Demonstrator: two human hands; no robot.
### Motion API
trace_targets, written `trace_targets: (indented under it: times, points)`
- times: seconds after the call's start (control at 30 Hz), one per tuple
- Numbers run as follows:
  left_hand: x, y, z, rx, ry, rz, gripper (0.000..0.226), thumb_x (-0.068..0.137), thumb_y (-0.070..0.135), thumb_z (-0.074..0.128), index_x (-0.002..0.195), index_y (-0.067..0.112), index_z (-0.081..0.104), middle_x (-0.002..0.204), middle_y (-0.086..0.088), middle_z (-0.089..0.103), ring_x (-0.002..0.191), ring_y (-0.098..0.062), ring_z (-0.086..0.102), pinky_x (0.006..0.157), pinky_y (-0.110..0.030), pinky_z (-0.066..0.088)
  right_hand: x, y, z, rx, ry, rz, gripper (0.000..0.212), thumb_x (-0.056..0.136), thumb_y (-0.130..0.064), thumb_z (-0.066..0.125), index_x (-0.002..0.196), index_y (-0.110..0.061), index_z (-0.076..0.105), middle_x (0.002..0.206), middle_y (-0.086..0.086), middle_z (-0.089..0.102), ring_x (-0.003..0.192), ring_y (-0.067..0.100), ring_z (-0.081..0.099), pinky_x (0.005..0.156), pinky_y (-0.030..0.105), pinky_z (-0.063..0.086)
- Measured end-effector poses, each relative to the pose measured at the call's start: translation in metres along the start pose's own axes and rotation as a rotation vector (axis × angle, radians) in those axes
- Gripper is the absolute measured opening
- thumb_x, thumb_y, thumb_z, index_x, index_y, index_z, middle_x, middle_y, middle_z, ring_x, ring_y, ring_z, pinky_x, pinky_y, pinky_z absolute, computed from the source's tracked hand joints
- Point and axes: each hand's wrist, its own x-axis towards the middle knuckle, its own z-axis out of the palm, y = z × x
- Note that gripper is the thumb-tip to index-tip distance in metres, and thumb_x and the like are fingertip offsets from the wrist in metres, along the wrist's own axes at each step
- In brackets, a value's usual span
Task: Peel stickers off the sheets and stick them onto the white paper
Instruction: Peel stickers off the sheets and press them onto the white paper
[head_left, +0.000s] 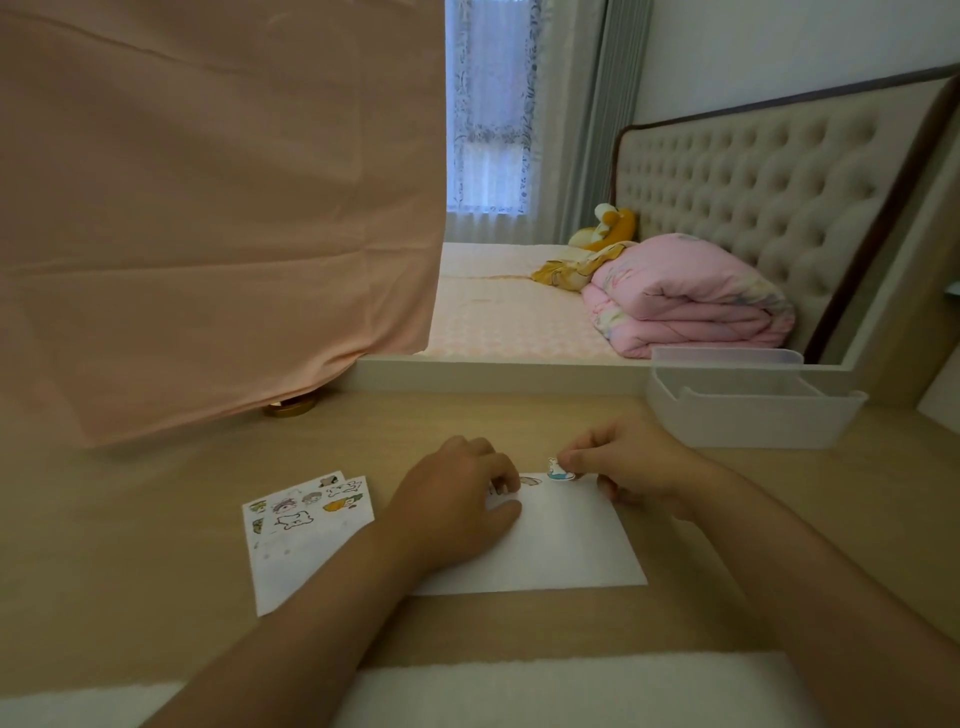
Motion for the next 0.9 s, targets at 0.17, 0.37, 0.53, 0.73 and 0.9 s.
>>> trace_targets:
  times: [0.17, 0.37, 0.53, 0.73, 0.9]
  points:
    - [0.000, -0.002, 0.005, 0.035, 0.021, 0.037, 0.026, 0.093, 0.045, 0.057, 0.115, 0.035, 0.064, 0.113, 0.014, 0.056, 0.104, -0.008, 0.044, 0.083, -0.027, 0.039, 0.004, -0.001, 0.003, -0.083, -0.019, 0.058, 0.007, 0.088, -0.020, 0.076, 0.086, -0.013, 0.077, 0.041, -0.011, 0.055, 0.038, 0.007, 0.037, 0.038, 0.017, 0.029]
    - [-0.001, -0.002, 0.009, 0.077, 0.030, 0.062, 0.029, 0.095, 0.045, 0.053, 0.121, 0.037, 0.062, 0.115, 0.013, 0.055, 0.101, -0.009, 0.042, 0.077, -0.027, 0.030, 0.007, 0.002, 0.009, -0.126, 0.021, 0.025, 0.010, 0.088, -0.015, 0.076, 0.089, -0.005, 0.078, 0.046, -0.012, 0.059, 0.034, -0.004, 0.047, 0.037, 0.011, 0.036]
    - [0.000, -0.002, 0.009, 0.089, 0.031, 0.079, 0.029, 0.096, 0.044, 0.052, 0.122, 0.036, 0.062, 0.115, 0.013, 0.055, 0.099, -0.008, 0.041, 0.077, -0.027, 0.030, 0.013, 0.006, 0.012, -0.196, 0.046, -0.004, 0.009, 0.084, -0.017, 0.078, 0.079, -0.010, 0.078, 0.059, -0.013, 0.068, 0.061, 0.003, 0.063, 0.058, 0.020, 0.051]
    - [0.000, 0.000, 0.010, 0.116, 0.017, 0.098, 0.032, 0.096, 0.042, 0.049, 0.125, 0.034, 0.059, 0.117, 0.010, 0.054, 0.099, -0.009, 0.039, 0.080, -0.027, 0.030, 0.018, 0.008, 0.019, -0.398, 0.114, -0.036, 0.011, 0.078, -0.027, 0.076, 0.067, -0.028, 0.077, 0.075, -0.014, 0.071, 0.081, 0.007, 0.067, 0.079, 0.036, 0.060]
    - [0.000, 0.004, 0.012, 0.103, -0.006, 0.156, 0.039, 0.095, 0.030, 0.047, 0.133, 0.031, 0.054, 0.123, 0.008, 0.053, 0.109, -0.013, 0.042, 0.091, -0.031, 0.038, 0.016, 0.009, 0.020, -0.459, 0.115, -0.053, 0.010, 0.079, -0.034, 0.077, 0.070, -0.030, 0.075, 0.079, -0.014, 0.072, 0.083, 0.006, 0.066, 0.082, 0.038, 0.060]
